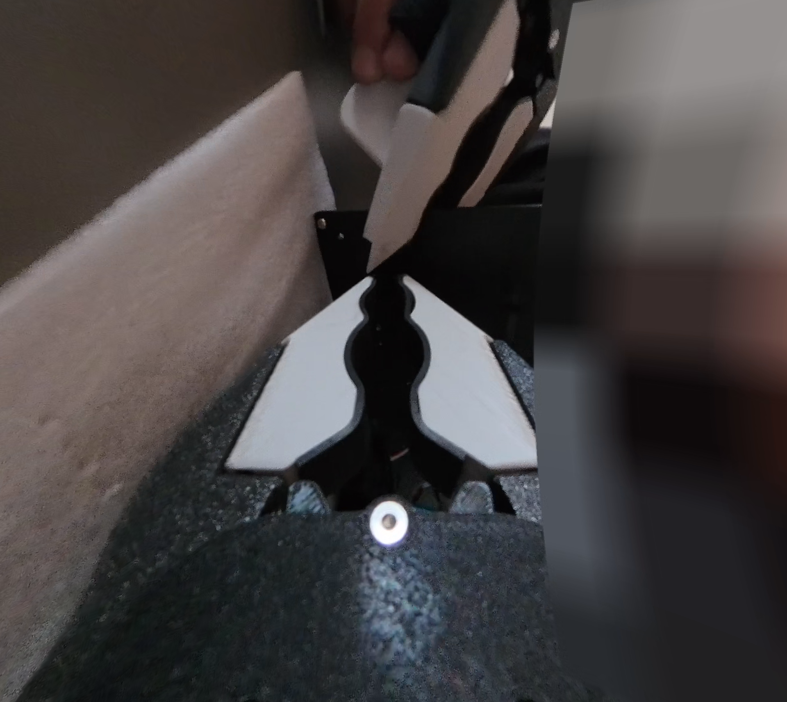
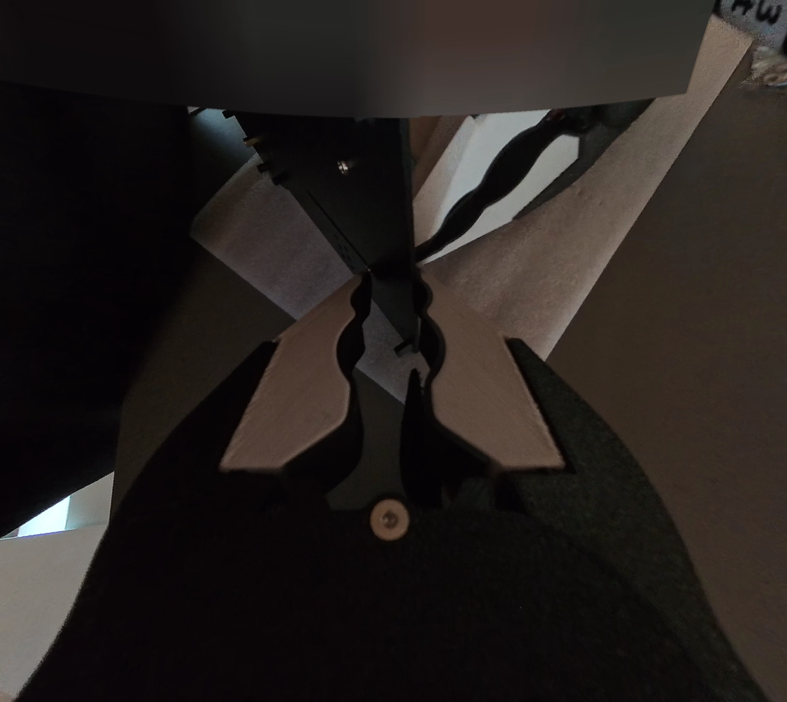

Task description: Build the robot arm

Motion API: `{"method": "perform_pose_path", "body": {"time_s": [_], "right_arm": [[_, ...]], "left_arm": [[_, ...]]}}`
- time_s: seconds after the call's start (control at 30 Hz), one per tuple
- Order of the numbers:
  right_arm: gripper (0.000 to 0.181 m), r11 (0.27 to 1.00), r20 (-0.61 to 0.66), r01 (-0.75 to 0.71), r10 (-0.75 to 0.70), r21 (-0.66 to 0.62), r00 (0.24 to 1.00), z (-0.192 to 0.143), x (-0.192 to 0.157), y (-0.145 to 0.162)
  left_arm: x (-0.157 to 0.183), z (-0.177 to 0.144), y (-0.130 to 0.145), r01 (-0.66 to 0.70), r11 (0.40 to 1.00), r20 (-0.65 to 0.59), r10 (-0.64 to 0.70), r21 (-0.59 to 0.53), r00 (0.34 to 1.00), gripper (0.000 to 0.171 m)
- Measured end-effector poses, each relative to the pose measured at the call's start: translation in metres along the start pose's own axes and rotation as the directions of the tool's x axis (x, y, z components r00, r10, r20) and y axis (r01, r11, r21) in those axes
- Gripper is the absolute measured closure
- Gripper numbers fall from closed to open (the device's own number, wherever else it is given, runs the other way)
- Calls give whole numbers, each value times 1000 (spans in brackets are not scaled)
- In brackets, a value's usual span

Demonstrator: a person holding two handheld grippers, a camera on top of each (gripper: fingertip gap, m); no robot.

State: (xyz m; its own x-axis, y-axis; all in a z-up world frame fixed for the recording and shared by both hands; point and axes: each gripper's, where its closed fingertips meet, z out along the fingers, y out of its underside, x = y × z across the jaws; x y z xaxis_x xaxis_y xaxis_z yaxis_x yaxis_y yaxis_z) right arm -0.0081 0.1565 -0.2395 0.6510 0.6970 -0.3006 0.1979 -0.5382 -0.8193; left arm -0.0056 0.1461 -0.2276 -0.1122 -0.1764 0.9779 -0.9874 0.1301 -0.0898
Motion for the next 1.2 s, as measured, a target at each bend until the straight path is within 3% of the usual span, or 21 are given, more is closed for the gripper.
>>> {"method": "perform_pose_path", "body": {"time_s": [0.03, 0.13, 0.2, 0.3, 0.37, 0.5, 0.63, 0.73, 0.8, 0.87, 0.93, 1.0, 1.13, 1.2], "right_arm": [[162, 1000, 2, -2, 2, 1, 1000, 0, 0, 0], [162, 1000, 6, -6, 6, 3, 1000, 0, 0, 0], [163, 1000, 3, -6, 6, 7, 1000, -1, 0, -1], [163, 1000, 11, -13, 12, 8, 1000, -1, 0, -1], [163, 1000, 14, -14, 14, 9, 1000, -1, -1, -1], [163, 1000, 19, -21, 21, 8, 1000, -1, 0, 0], [163, 1000, 18, -21, 21, 5, 1000, -1, -1, 0], [163, 1000, 14, -17, 17, 2, 1000, 0, -1, 0], [163, 1000, 12, -15, 15, 0, 1000, 0, -1, 0], [164, 1000, 9, -14, 14, -3, 1000, 0, -1, 1], [164, 1000, 7, -12, 13, -3, 1000, 0, -1, 1], [165, 1000, 8, -16, 16, 2, 1000, 0, -1, 0], [164, 1000, 4, -10, 10, 1, 1000, 0, -1, 1], [163, 1000, -9, 11, -11, 1, 1000, 0, -1, 1]], "left_arm": [[0, 0, 0, -60, 998, 8, 61, -7, 998, 166], [1, 0, 1, -319, 946, 49, 322, -58, 946, 166], [1, 0, 2, -482, 872, 67, 488, -87, 870, 166], [2, 0, 4, -593, 796, 66, 602, -118, 796, 167], [1, 0, 6, -693, 698, 88, 713, -182, 695, 167], [-1, 0, 8, -872, 323, 72, 945, -369, 319, 167], [-4, 1, 8, -894, -33, 5, 999, -447, -39, 168], [-4, 1, 8, -816, -312, -22, 938, -487, -345, 168], [-5, 1, 7, -696, -503, -51, 827, -512, -560, 168], [-4, 1, 6, -558, -642, -76, 688, -526, -721, 165], [-4, 1, 6, -538, -656, -61, 662, -529, -747, 163], [-4, 0, 6, -620, -574, -25, 744, -535, -668, 166], [-7, -13, 5, -752, -342, 94, 878, -564, -469, 166], [-11, -28, -3, -814, -145, 202, 930, -562, -306, 169]]}}
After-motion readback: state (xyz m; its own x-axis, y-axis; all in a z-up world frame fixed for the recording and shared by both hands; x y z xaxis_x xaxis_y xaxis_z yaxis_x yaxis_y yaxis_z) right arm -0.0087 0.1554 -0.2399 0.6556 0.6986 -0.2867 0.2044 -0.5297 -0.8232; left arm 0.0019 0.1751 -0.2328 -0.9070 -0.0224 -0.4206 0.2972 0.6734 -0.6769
